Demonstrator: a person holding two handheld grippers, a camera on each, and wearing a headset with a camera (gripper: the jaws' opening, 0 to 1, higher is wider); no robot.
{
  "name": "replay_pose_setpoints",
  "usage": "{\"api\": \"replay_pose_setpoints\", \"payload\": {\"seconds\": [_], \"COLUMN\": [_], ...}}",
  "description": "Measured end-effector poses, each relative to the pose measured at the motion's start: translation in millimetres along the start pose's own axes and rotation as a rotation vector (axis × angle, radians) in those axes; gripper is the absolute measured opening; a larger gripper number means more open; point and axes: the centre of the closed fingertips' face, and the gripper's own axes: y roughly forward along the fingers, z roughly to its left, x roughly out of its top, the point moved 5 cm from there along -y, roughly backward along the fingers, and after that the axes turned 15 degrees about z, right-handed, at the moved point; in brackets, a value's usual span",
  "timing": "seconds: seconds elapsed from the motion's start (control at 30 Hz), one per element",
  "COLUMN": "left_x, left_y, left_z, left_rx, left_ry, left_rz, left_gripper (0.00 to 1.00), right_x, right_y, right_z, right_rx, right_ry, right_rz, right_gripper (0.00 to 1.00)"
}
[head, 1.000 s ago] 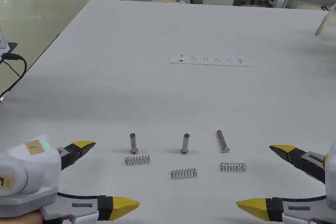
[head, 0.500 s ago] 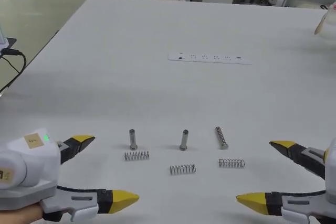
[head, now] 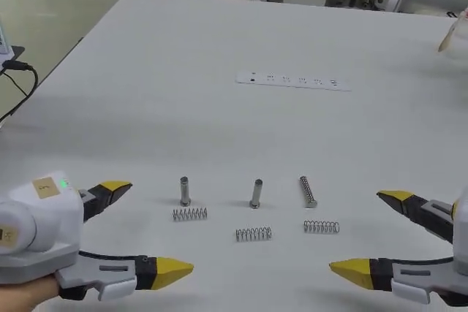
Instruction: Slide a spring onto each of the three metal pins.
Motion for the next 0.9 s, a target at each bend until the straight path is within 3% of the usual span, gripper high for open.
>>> {"api": "replay_pose_setpoints", "payload": {"seconds": [0.37, 0.9], "left_x": [1.5, 2.3], "left_y": [-0.2, 0.0], "left_z": [-1.5, -2.4], "left_rx": [-0.005, -0.007], "left_ry": [0.005, 0.007], "left_rz": [-0.009, -0.011], "left_gripper": [0.95, 0.94], "right_x": [14.1, 32.8], "right_y": [3.5, 23.3], "right_z": [-14.3, -31.5], "right_rx": [-0.022, -0.024], "right_ry": [-0.020, -0.041], "right_rz": [0.036, 0.096], "right_gripper": [0.87, 0.83]}}
